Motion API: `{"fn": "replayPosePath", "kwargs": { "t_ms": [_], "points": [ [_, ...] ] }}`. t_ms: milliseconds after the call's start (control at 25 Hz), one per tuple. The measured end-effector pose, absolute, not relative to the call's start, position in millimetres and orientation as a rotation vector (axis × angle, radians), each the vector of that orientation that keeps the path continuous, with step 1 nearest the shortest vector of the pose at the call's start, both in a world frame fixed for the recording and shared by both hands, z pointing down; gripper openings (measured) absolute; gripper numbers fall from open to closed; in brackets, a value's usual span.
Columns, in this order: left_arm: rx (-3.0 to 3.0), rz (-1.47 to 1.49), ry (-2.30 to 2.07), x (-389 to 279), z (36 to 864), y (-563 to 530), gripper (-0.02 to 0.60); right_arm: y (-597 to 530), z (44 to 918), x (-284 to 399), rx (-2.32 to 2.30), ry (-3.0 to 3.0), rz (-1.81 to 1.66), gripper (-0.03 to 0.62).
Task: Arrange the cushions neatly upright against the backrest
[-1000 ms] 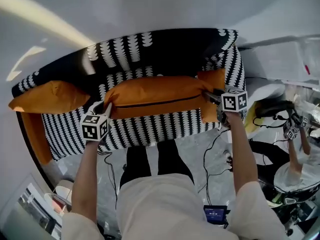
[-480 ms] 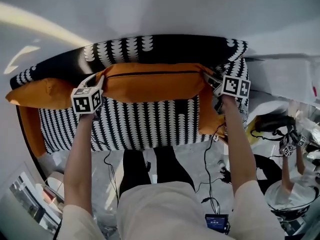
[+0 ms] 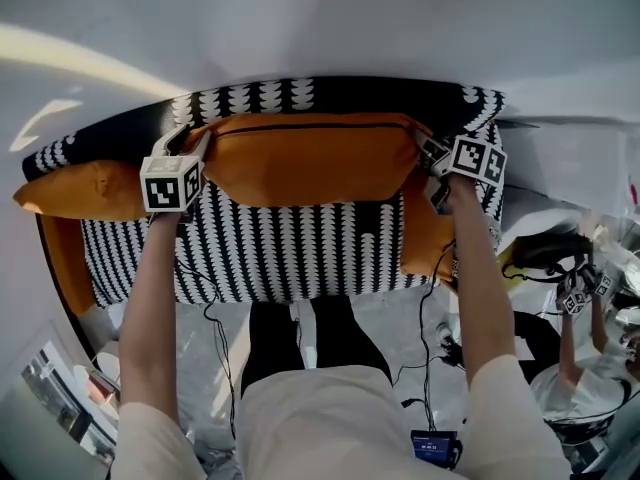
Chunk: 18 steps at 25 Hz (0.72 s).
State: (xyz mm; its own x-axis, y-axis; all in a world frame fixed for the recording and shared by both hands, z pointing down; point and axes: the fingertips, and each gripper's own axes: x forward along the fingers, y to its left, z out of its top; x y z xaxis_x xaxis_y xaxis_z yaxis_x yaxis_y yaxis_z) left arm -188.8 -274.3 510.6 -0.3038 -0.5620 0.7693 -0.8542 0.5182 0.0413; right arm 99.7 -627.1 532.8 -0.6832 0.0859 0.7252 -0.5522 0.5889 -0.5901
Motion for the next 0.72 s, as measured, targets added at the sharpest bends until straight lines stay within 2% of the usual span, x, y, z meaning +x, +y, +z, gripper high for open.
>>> {"fn": "replayPosePath", "kwargs": {
  "t_ms": [120, 240, 400, 560, 720],
  "points": [
    [1.147, 0.466, -2.019, -194, 506, -272, 0.186, -636, 530, 95, 0.429, -2.114, 1.054, 0.220],
    [1.161, 0.461, -2.006, -191, 502, -270, 0.187, -653, 517, 96, 0.498, -2.189, 0.869, 0.288],
    [1.166, 0.450, -2.011, -189, 488, -262, 0.187, -649, 503, 95, 0.500, -2.197, 0.666, 0.287],
    [1.186, 0.423, -2.011, -174, 474, -264, 0.187, -644, 475, 105, 0.535, -2.259, 0.618, 0.285],
    [1.198, 0.360, -2.023, -156, 462, -260, 0.187, -610, 449, 117, 0.499, -2.337, 0.683, 0.220]
  ]
}}
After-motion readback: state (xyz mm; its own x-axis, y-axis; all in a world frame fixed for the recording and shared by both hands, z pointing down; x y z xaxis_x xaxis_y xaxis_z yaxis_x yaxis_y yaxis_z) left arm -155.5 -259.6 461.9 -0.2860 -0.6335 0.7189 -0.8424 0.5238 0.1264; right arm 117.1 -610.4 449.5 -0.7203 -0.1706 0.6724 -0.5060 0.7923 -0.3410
